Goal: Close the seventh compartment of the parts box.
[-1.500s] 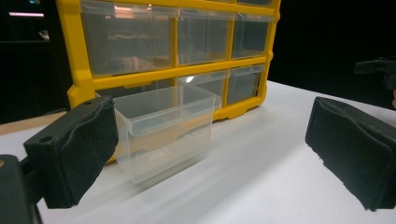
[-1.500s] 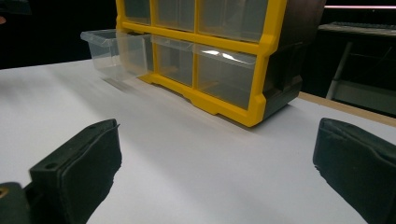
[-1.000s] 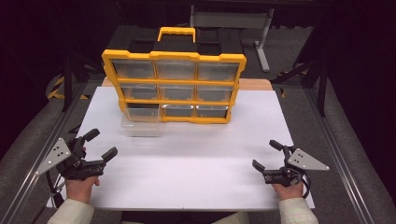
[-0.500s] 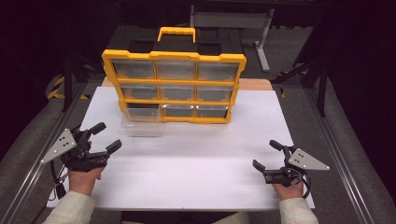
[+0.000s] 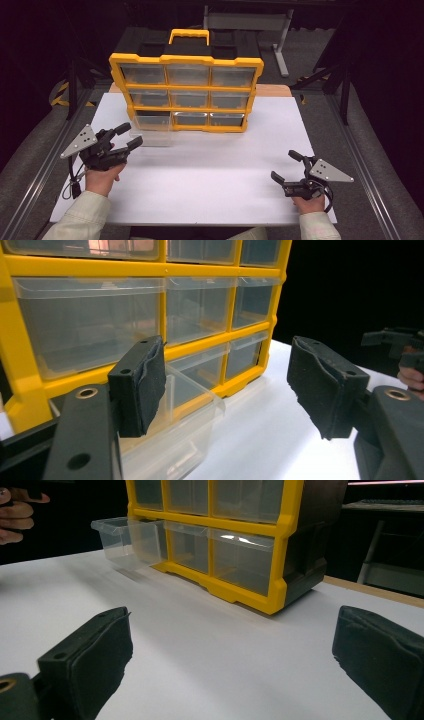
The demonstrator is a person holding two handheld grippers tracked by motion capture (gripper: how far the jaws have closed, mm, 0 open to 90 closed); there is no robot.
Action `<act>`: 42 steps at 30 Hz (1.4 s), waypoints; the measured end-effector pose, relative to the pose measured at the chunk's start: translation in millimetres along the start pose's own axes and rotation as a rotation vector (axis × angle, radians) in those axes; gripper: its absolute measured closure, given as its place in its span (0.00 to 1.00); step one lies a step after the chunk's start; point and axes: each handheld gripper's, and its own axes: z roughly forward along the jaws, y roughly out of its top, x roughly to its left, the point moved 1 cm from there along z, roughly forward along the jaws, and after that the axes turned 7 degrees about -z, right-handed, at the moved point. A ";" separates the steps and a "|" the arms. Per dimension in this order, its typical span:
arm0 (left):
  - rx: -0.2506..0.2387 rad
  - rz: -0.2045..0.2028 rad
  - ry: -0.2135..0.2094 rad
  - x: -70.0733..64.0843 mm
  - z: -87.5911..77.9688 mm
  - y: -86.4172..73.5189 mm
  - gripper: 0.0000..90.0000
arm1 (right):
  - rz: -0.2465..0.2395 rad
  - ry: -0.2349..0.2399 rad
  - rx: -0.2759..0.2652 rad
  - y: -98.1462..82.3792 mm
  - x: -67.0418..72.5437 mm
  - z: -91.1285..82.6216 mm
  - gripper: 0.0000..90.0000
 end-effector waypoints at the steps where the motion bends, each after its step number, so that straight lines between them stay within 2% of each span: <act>1: -0.006 -0.009 -0.001 0.8 2.3 1.3 0.35 | 0.000 0.000 0.000 -0.1 -0.1 0.2 0.03; 12: 0.023 -0.012 0.007 8.5 26.4 14.5 0.33 | 0.002 0.007 -0.007 -0.5 -0.5 0.6 0.03; 16: 0.042 0.005 0.005 11.0 31.8 18.2 0.33 | 0.009 0.008 -0.009 -0.6 -0.4 -0.2 0.03; 19: 0.058 0.027 0.001 11.2 34.3 19.0 0.39 | 0.010 0.008 -0.007 -0.7 -0.9 -0.6 0.03; 23: 0.152 0.069 -0.017 13.1 39.1 21.7 0.59 | 0.008 0.012 -0.007 -0.7 -0.7 -0.3 0.03; 25: 0.213 0.067 -0.033 14.8 42.6 23.2 0.68 | 0.009 0.012 -0.007 -0.8 -0.5 -0.3 0.03; 28: 0.309 0.090 -0.038 16.9 47.9 26.3 0.80 | 0.011 0.016 -0.009 -1.1 -0.8 0.1 0.03; 30: 0.359 0.110 -0.037 17.9 50.6 28.9 0.87 | 0.010 0.017 -0.008 -1.1 -0.8 0.3 0.03; 32: 0.388 0.120 -0.039 18.9 51.6 30.7 0.97 | 0.009 0.015 -0.006 -1.0 -0.6 0.1 0.03; 34: 0.421 0.146 -0.024 19.4 52.6 32.7 0.99 | 0.010 0.017 -0.008 -1.2 -0.8 0.2 0.03; 38: 0.483 0.160 -0.073 18.0 54.1 35.6 0.99 | 0.014 0.017 -0.005 -1.5 -1.0 0.2 0.03; 39: 0.483 0.160 -0.073 18.0 54.1 35.6 0.99 | 0.015 0.019 -0.007 -1.6 -1.0 0.3 0.03; 40: 0.522 0.163 -0.103 16.5 55.5 36.7 0.99 | 0.016 0.019 -0.007 -1.6 -1.1 0.3 0.03; 41: 0.522 0.163 -0.103 16.5 55.5 36.7 0.99 | 0.016 0.019 -0.007 -1.6 -1.1 0.3 0.03; 42: 0.547 0.165 -0.120 15.7 56.3 37.3 0.99 | 0.016 0.020 -0.007 -1.6 -1.0 0.4 0.03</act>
